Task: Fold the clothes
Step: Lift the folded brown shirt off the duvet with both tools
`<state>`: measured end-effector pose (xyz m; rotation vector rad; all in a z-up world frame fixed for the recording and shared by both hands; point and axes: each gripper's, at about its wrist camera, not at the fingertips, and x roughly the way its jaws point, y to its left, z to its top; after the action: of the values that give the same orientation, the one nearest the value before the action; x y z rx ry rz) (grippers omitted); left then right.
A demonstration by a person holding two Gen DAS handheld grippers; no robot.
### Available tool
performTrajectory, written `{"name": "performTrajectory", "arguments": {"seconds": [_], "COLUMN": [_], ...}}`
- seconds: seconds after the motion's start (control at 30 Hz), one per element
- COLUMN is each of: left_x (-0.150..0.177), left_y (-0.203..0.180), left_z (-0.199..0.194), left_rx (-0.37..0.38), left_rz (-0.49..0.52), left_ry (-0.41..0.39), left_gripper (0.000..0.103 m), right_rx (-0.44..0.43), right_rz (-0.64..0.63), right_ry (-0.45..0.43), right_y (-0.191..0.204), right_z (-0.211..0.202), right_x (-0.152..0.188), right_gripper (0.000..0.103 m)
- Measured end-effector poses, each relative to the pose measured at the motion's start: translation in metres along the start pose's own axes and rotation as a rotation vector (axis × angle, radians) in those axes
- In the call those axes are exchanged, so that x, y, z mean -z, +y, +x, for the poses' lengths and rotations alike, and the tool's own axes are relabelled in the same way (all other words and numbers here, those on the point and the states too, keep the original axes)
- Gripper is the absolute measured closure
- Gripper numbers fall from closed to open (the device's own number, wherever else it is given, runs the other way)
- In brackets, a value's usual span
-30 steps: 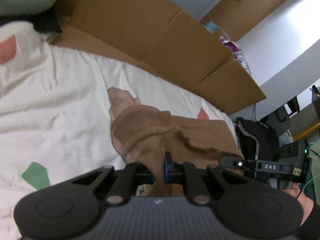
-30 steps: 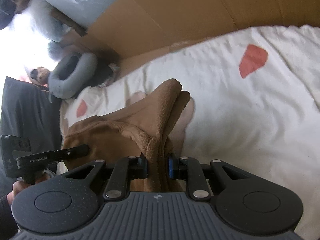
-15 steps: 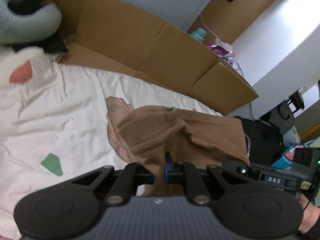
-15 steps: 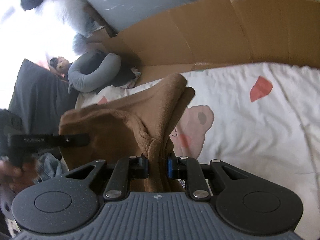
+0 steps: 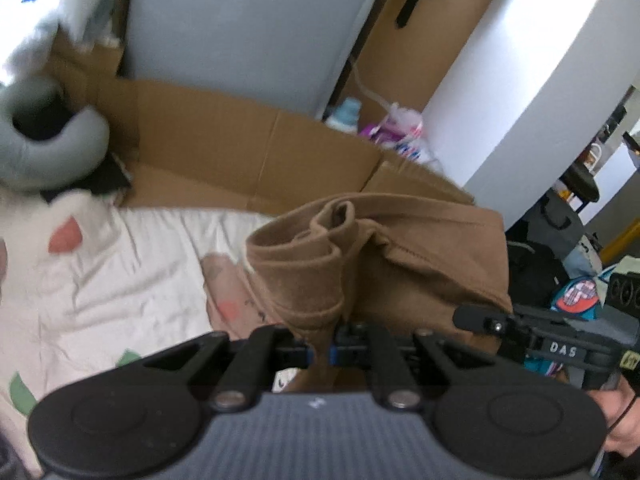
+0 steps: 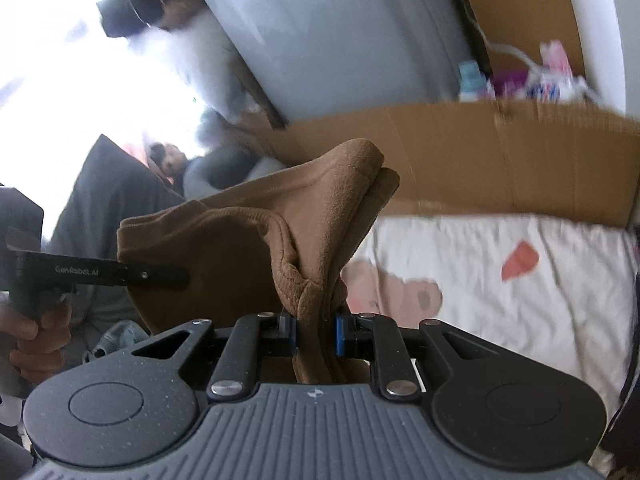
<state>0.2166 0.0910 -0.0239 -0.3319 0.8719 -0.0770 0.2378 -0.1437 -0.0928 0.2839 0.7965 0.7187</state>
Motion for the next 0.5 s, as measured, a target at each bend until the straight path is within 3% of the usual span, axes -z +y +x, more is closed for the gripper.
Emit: {"name": "performTrajectory", "arguments": {"seconds": [0.27, 0.5], "left_x": [-0.051, -0.073], "left_y": [-0.036, -0.069], "left_z": [-0.062, -0.113], "left_rx": [-0.01, -0.009], "left_rz": [0.014, 0.043], "left_ry": [-0.08, -0.139], "left_gripper": [0.096, 0.096], "right_rx": [0.03, 0.058], "right_rz": [-0.047, -0.068], "right_ry": [-0.081, -0.124], "right_y": [0.036, 0.064], "right_z": [-0.055, -0.102], "right_x": [-0.066, -0.118], "right_gripper": [0.087, 0.087]}}
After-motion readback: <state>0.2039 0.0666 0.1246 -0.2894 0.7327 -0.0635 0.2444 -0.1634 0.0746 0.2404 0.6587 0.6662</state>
